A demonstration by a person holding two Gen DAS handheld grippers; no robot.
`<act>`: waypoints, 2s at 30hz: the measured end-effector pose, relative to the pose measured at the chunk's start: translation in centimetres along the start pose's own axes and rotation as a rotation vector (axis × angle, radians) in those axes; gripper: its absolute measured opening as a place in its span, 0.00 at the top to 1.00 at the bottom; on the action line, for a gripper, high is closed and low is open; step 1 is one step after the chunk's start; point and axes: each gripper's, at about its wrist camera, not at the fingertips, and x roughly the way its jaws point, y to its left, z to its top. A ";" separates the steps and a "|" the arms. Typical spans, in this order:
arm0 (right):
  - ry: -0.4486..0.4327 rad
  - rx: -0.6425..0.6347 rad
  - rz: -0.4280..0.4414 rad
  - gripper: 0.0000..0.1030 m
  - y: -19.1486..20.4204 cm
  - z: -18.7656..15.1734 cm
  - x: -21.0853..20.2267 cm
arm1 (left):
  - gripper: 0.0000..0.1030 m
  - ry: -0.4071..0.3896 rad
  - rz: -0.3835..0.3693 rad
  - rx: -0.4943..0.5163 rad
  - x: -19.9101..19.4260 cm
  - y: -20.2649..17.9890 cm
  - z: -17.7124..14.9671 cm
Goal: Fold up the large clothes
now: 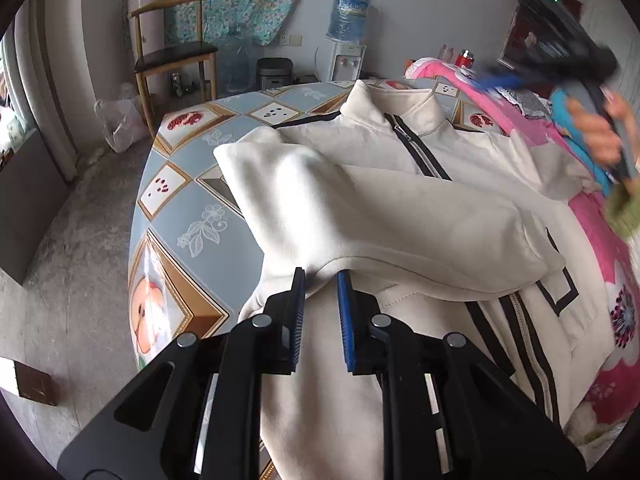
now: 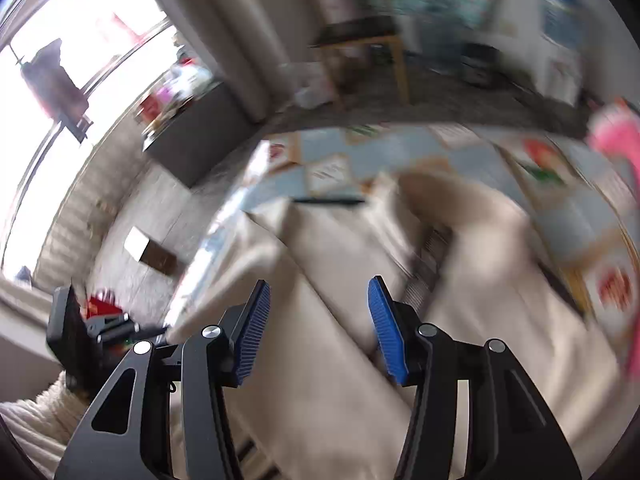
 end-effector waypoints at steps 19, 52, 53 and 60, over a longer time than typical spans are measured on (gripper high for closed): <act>0.130 0.435 -0.021 0.86 -10.0 -14.9 3.2 | 0.75 0.139 0.174 0.045 4.7 -2.1 -2.0; -0.103 0.038 -0.219 0.63 -5.7 -9.1 1.6 | 0.37 0.112 0.113 -0.036 1.7 -2.1 2.8; -0.080 0.025 -0.230 0.63 -5.6 -9.6 3.0 | 0.37 0.122 0.091 -0.040 2.4 -2.5 3.1; -0.075 -0.099 -0.320 0.43 -4.0 -11.4 6.9 | 0.36 0.214 0.065 -0.028 9.5 -4.7 3.9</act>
